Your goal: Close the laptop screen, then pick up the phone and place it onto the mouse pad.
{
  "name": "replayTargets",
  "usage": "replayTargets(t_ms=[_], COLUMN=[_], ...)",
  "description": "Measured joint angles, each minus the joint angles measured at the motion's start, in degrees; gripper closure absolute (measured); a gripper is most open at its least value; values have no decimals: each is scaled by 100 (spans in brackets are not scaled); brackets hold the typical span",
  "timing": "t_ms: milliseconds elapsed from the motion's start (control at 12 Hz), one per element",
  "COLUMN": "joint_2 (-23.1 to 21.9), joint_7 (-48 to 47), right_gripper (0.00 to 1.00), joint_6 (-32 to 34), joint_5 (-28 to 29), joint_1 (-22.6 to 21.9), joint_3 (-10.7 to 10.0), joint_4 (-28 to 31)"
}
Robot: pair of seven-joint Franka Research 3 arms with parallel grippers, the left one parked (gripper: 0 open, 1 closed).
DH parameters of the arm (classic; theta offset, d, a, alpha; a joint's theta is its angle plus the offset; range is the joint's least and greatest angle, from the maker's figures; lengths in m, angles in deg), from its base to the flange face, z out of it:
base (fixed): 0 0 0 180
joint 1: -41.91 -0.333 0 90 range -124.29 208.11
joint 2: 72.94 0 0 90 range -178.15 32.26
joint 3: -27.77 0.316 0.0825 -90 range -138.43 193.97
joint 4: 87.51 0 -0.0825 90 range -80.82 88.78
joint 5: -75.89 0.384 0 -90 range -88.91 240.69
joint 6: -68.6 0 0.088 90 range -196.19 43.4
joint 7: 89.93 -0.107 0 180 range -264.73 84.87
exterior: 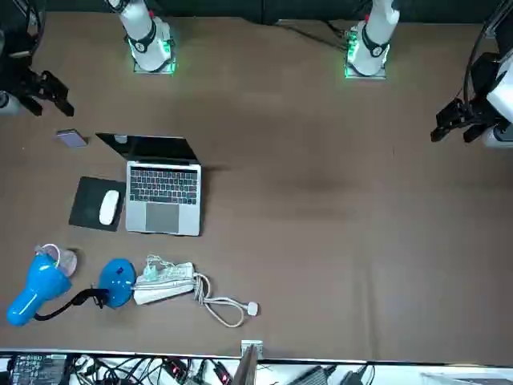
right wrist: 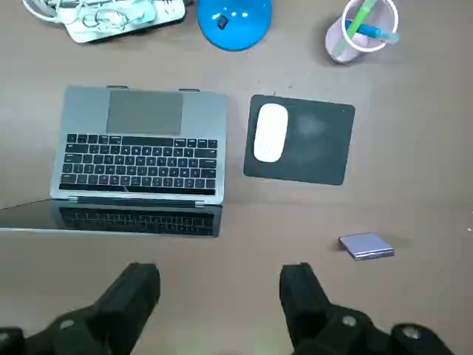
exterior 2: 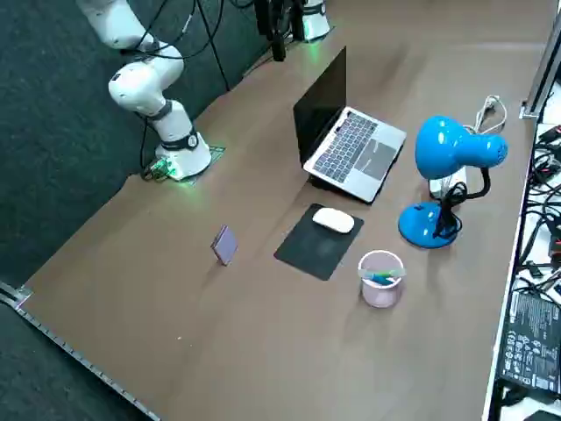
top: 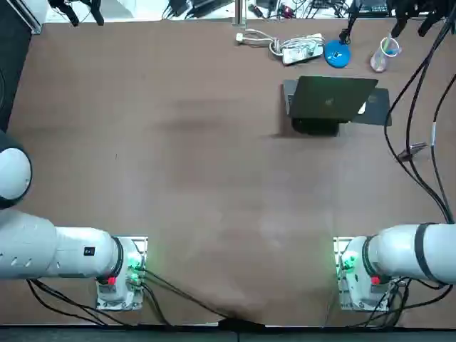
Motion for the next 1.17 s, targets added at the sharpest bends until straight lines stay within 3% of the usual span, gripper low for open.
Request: replayTargets(t_ms=[500, 750, 1000, 1167], joint_2=[82, 225, 293, 297], joint_7=[-125, -795, -1308, -1377], right_gripper=[0, 1, 40, 65], joint_6=[16, 57, 32, -30], joint_5=[20, 31, 90, 224], joint_1=[-55, -442, -879, -939], joint_3=[31, 62, 112, 115], joint_4=[17, 238, 621, 852])
